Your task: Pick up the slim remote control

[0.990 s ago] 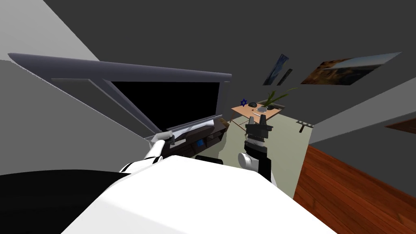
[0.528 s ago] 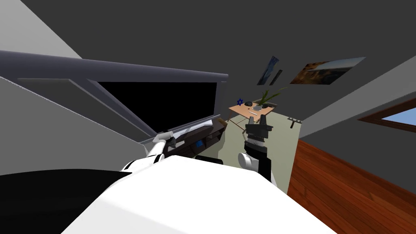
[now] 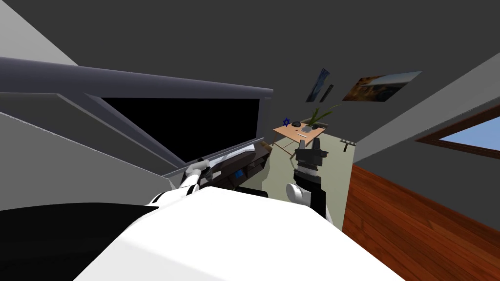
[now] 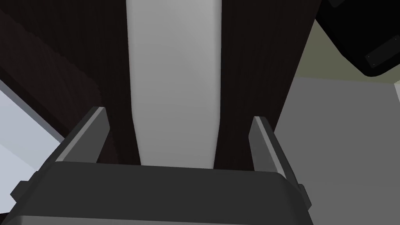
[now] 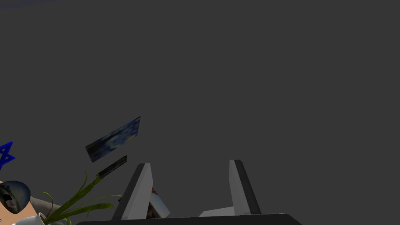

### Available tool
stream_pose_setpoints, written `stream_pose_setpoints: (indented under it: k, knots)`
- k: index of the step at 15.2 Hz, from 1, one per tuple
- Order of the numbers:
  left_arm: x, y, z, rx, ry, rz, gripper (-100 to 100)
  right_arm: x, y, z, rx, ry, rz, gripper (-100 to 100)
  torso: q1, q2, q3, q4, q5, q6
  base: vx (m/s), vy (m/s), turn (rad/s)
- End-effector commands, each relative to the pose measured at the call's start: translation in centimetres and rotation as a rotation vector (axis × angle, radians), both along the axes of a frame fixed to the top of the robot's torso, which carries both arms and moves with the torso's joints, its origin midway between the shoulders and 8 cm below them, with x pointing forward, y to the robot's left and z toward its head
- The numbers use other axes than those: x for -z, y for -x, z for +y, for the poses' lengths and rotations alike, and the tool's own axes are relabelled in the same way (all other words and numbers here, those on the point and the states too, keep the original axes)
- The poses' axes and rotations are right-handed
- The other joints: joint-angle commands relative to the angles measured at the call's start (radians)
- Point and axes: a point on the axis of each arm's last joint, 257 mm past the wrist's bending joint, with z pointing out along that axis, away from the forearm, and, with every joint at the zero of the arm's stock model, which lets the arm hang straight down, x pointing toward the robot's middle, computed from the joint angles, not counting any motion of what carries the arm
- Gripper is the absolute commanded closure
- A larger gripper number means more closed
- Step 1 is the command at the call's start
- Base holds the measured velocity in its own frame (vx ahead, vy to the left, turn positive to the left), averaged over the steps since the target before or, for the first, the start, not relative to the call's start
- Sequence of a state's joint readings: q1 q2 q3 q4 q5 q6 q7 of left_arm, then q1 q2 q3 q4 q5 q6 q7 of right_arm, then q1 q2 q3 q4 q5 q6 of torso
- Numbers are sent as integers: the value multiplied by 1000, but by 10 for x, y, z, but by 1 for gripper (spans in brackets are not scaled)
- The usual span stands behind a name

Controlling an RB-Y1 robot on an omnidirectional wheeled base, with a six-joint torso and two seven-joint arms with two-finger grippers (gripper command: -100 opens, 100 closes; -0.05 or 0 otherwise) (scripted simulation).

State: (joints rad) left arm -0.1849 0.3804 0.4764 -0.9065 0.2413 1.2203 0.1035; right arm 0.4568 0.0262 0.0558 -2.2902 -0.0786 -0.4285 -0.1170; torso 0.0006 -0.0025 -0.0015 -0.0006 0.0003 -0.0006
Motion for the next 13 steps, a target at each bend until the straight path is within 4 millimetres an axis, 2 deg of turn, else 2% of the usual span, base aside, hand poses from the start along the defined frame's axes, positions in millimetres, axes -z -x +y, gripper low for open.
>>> stream_pose_setpoints:
  k: [1,3,4,8,11,13]
  knots:
    - [7,1,-3,2,-3,-5,-100,0,0,0,0,0,0,0,0,0,0,0,0,0,4,-4,13]
    - [7,2,-3,2,-2,-3,-100,0,0,0,0,0,0,0,0,0,0,0,0,0,2,-2,6]
    - [8,2,-3,2,-3,-5,100,0,0,0,0,0,0,0,0,0,0,0,0,0,0,0,0]
    - [8,2,-3,2,-3,-6,100,0,0,0,0,0,0,0,0,0,0,0,0,0,0,0,0]
    - [-6,-2,3,-2,-1,-1,100,0,0,0,0,0,0,0,0,0,0,0,0,0,-1,6,-8]
    - [-5,-3,2,-1,-2,-3,100,0,0,0,0,0,0,0,0,0,0,0,-1,0,0,0,0]
